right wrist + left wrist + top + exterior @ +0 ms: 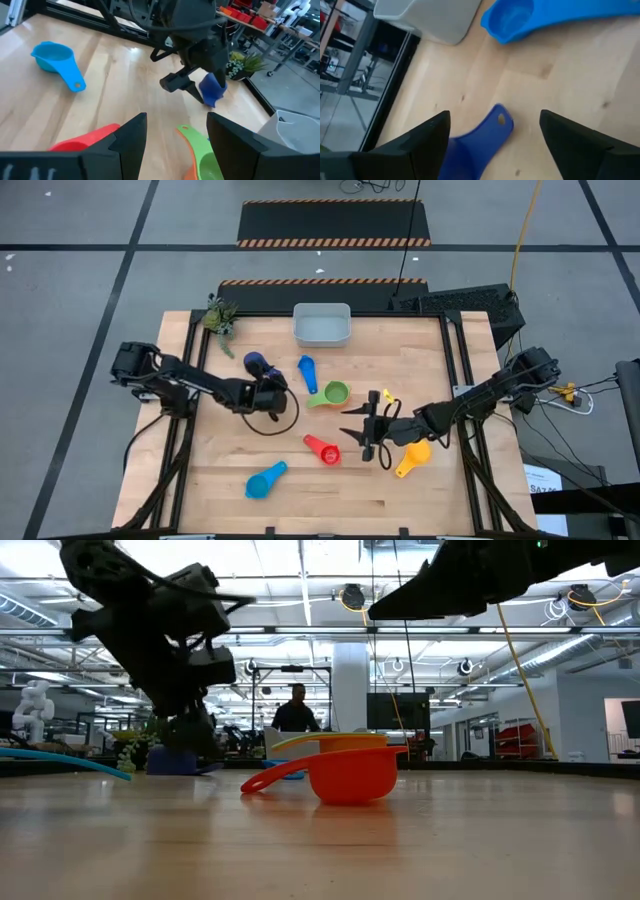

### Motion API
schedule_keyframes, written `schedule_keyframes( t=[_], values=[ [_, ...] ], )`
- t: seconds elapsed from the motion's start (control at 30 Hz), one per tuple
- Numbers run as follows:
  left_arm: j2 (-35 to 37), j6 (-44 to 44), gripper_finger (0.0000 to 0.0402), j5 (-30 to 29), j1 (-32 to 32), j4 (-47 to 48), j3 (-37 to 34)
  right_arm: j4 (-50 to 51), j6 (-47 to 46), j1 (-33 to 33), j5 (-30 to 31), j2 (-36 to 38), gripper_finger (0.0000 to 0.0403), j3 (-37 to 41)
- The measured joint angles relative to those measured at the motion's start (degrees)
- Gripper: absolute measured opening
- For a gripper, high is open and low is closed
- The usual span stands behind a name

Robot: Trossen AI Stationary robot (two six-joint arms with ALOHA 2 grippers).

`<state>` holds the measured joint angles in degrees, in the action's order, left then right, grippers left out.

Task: Nest measuring cups in basket
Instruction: Stack the purple measuring cup into the green measuring cup

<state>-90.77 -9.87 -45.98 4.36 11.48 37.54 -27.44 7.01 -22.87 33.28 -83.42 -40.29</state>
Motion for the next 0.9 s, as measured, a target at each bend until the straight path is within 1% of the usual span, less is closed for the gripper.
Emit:
schedule_keyframes(
  t=[0.17, 0.33, 0.47, 0.77, 0.9],
  values=[
    [-3.34, 0.38, 0.0278, -0.18, -0.30, -2.04, 0.02, 0.38, 2.00, 0.48, -0.02, 0.00, 0.0201, 0.00],
    [-6.89, 1.45, 0.0276, -0.59, -0.62, -4.75, 0.06, 0.31, 3.83, 0.66, -0.02, 0.00, 0.0201, 0.02],
    [-8.68, 0.16, 0.0275, -2.94, -0.80, -5.64, 0.26, 0.36, 4.21, 1.04, -0.03, 0.00, 0.0201, 0.02],
    [-9.15, -0.99, 0.0275, -3.36, -1.72, -5.66, 0.17, 0.33, 4.19, 1.07, -0.04, 0.00, 0.0201, 0.02],
    [-9.20, -1.19, 0.0275, -1.63, -3.19, -5.60, 0.17, 0.33, 4.19, 1.09, -0.04, 0.00, 0.0201, 0.02]
  ],
)
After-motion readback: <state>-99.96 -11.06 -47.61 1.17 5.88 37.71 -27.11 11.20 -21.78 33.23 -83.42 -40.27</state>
